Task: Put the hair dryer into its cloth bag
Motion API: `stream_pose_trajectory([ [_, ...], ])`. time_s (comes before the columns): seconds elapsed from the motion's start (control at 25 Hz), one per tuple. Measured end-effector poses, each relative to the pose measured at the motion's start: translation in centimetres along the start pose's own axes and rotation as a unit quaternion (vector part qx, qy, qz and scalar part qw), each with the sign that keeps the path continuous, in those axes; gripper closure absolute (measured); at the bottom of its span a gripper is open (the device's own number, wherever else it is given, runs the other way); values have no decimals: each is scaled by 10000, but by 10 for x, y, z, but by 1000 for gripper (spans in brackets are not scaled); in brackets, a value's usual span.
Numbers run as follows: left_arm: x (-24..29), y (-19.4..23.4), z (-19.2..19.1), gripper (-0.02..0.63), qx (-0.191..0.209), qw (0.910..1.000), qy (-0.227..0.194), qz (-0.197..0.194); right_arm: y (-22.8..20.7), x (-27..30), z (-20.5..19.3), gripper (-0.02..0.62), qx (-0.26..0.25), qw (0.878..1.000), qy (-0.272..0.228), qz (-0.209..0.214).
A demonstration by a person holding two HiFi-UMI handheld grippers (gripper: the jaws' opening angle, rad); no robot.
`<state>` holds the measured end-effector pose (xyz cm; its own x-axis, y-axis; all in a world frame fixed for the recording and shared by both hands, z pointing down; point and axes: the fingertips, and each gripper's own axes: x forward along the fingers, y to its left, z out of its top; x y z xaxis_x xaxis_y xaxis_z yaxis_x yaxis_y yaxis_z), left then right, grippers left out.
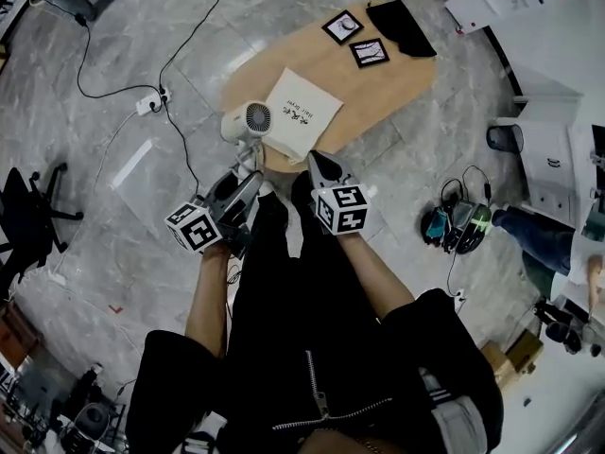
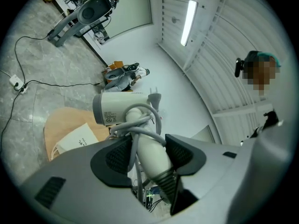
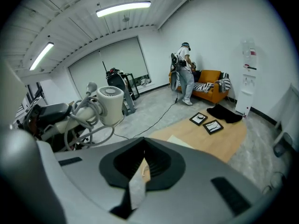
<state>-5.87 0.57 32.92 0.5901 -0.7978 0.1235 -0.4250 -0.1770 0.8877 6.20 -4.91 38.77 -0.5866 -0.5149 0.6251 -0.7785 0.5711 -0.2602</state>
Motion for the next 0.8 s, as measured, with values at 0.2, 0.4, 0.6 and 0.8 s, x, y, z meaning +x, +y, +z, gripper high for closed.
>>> stream_pose_trajectory([
  [0.2, 14, 23, 6, 374, -40, 10000, -33, 69, -25, 31, -14, 584, 14, 9993, 344, 152],
  [0.4, 20, 52, 1, 374, -133, 9996, -178, 169, -47, 58, -32, 581, -151, 9974, 666, 242],
  [0.6, 29, 87, -2, 376, -85, 9997, -147, 187, -61, 101, -57, 541, -309, 9943, 965, 338],
  [0.8, 37, 126, -12, 376, -124, 9996, -221, 144, -68, 149, -107, 517, -600, 9879, 1323, 548],
])
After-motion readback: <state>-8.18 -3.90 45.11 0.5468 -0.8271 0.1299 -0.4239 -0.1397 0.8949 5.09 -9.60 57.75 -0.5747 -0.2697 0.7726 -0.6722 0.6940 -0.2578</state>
